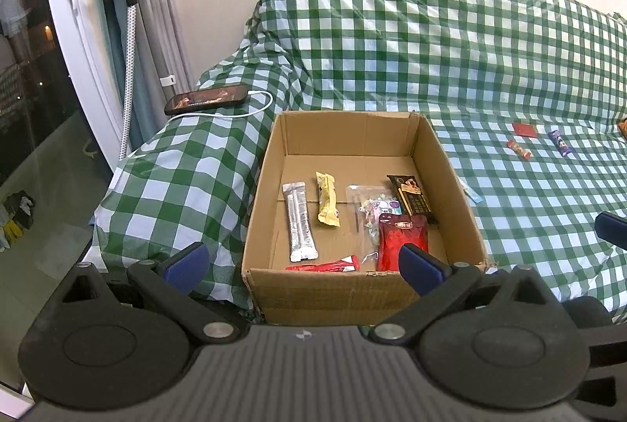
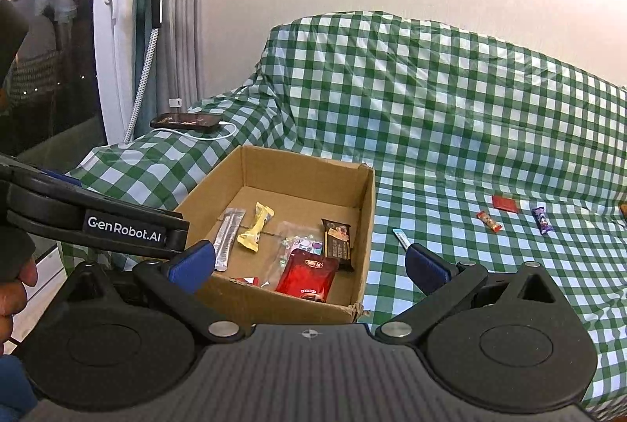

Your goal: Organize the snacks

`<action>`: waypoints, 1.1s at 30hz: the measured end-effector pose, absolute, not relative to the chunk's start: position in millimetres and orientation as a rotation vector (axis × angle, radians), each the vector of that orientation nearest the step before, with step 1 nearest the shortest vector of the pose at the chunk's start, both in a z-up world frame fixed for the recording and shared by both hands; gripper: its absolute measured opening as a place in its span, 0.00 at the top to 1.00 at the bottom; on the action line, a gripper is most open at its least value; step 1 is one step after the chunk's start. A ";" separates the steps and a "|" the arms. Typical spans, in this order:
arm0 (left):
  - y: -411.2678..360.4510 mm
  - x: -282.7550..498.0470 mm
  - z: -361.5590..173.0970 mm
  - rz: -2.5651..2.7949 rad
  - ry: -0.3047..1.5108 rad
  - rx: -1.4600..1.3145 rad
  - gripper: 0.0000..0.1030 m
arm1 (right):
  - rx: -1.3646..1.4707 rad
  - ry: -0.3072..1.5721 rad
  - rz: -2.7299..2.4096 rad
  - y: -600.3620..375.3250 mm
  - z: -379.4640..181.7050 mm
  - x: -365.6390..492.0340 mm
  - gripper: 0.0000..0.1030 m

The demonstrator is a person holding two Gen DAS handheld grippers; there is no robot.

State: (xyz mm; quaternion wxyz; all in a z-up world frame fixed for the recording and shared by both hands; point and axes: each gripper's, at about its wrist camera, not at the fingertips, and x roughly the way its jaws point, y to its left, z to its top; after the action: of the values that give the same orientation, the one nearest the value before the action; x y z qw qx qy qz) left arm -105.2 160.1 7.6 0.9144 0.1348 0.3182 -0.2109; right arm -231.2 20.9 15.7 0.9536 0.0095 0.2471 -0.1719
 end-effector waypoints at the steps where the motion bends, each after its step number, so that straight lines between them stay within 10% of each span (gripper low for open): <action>1: 160.2 -105.2 7.6 -0.435 0.654 0.278 0.00 | 0.019 0.501 -0.349 20.9 15.8 -231.6 0.00; 33: 25.1 -103.7 18.9 -0.596 0.636 0.484 0.00 | 0.192 0.486 -0.508 -76.6 4.7 -259.5 0.00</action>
State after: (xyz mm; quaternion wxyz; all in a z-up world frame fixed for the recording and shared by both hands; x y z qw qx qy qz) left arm -103.7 25.1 18.9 0.8784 0.2321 0.3050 -0.2856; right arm -259.5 -76.6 4.7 0.9344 0.0940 0.2375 -0.2485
